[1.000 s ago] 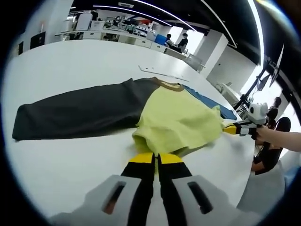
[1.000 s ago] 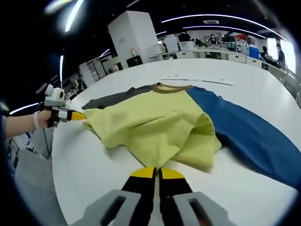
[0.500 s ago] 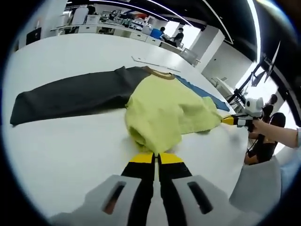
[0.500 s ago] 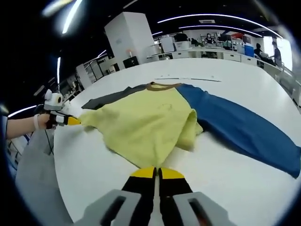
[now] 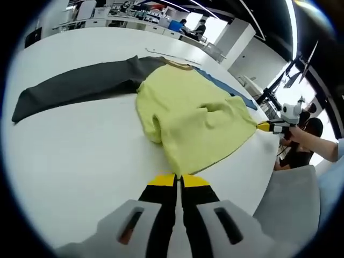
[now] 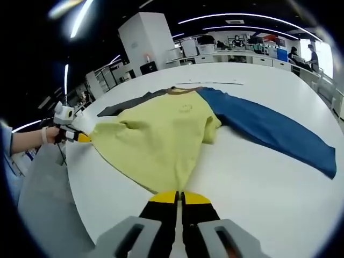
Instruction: Fold the garment on the visible template until the final outline fits inside the template.
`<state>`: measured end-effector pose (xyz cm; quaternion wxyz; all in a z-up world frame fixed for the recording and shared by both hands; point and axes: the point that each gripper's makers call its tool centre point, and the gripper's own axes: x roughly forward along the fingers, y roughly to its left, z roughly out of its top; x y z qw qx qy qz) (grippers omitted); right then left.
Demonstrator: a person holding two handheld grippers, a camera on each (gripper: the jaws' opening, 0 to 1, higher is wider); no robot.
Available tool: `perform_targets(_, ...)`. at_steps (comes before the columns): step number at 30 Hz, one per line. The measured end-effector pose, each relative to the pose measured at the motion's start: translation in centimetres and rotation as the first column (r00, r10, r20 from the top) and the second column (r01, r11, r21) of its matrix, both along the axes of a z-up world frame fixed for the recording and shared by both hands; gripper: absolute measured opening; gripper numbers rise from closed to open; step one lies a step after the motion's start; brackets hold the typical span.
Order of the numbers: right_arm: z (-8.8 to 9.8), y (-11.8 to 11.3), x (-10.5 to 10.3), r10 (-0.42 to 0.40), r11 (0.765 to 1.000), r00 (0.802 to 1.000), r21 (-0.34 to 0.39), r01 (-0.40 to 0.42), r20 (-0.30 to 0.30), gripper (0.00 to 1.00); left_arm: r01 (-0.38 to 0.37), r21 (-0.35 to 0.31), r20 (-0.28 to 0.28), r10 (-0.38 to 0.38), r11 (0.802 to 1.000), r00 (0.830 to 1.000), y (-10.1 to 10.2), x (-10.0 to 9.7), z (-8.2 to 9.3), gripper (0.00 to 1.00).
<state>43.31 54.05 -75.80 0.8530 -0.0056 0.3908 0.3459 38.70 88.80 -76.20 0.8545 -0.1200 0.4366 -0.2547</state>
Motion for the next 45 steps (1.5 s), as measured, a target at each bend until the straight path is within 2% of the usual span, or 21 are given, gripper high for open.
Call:
perform_targets(6,-0.4,-0.3,-1.5,0.009,1.000,1.000,-0.007,-0.009,-0.009,0.00,0.030,-0.005,-0.033,-0.030,1.000,0.999,-0.5,-1.9,-0.4,0.00)
perform_targets(13,-0.6,-0.8,-4.1,0.035,0.999,0.999,-0.015,-0.036,-0.034,0.00,0.006,-0.039,-0.074,-0.009,0.999,0.997,-0.3,-3.3,-0.6,0.00)
perform_targets(23,-1.0,-1.0,-6.8,0.050,0.999,0.997,-0.011,-0.050,-0.067,0.00,0.023,-0.030,-0.102,-0.026,0.999,0.994,-0.7,-4.8,-1.2,0.00)
perform_targets(29,-1.3,-1.2,-7.5,0.067,0.997,0.995,-0.026,-0.069,-0.079,0.00,0.009,-0.054,-0.121,-0.016,0.998,0.993,-0.8,-5.8,-0.8,0.00)
perform_targets(35,-1.3,-1.3,-7.8,0.077,0.996,0.992,-0.027,-0.080,-0.099,0.00,-0.001,-0.064,-0.143,-0.008,0.998,0.990,-0.9,-7.0,-1.5,0.00)
perform_targets(37,-1.3,-1.4,-7.8,0.076,0.996,0.992,-0.026,-0.079,-0.105,0.00,-0.028,-0.089,-0.163,0.013,0.996,0.987,-1.0,-7.2,-1.4,0.00)
perform_targets(45,-1.3,-1.5,-8.1,0.080,0.996,0.991,-0.037,-0.085,-0.111,0.00,-0.037,-0.102,-0.180,0.018,0.994,0.983,-1.3,-7.7,-1.4,0.00)
